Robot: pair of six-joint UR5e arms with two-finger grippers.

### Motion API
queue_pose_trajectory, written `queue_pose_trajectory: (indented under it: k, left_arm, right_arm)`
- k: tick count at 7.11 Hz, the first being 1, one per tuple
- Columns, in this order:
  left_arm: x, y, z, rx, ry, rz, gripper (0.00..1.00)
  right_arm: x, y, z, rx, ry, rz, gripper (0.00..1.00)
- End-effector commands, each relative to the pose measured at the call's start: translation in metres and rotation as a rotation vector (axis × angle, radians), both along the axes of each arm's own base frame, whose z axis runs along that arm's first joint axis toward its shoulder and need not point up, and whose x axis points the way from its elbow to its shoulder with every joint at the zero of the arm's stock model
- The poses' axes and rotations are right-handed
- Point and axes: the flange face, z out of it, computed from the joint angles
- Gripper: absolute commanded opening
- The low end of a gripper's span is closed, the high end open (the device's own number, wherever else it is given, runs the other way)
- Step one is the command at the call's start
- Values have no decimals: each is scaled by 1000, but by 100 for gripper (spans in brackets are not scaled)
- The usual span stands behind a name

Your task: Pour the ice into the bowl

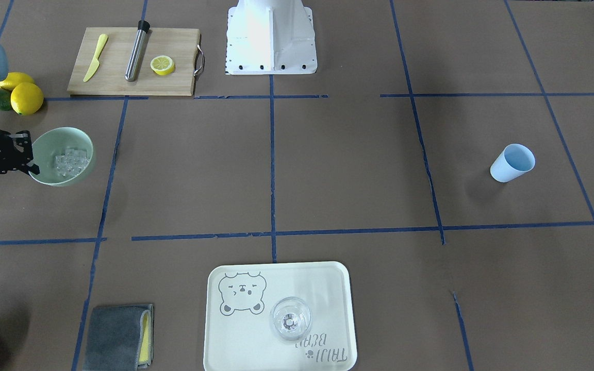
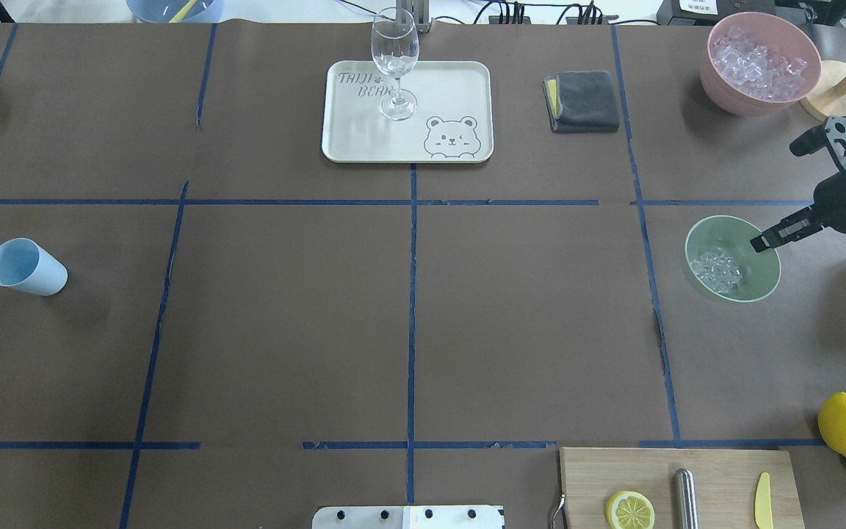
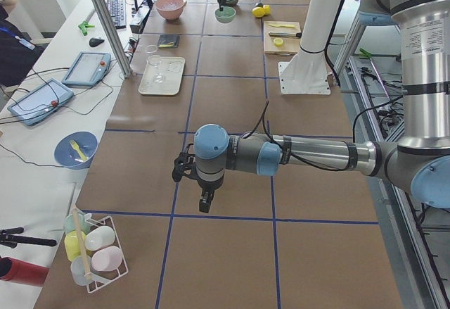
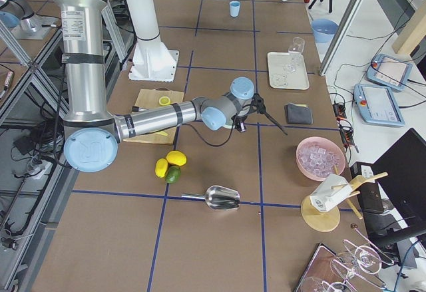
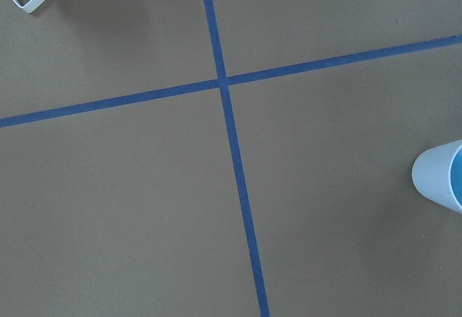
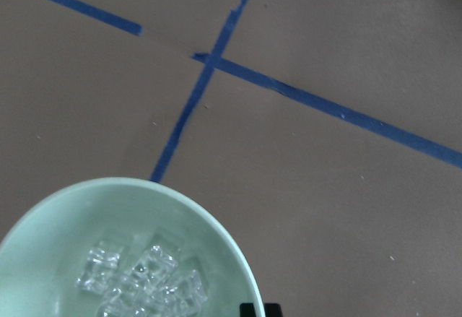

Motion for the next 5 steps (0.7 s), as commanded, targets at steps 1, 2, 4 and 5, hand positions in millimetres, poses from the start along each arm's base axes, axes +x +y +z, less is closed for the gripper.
queue_pose_trajectory:
  k: [1,2,4,5]
  left_arm:
    - [0,-1,-1,3,2,0,100]
    - [0,-1,-1,3,2,0,100]
    - [0,-1,-1,3,2,0,100]
    - [0,-1,-1,3,2,0,100]
  right_arm:
    - [3,5,67,37,-25,9,0]
    - [4,6,71,22,-28,24,0]
    - [5,8,74,18,-25,26,0]
    - [4,6,72,21,-26,27,24]
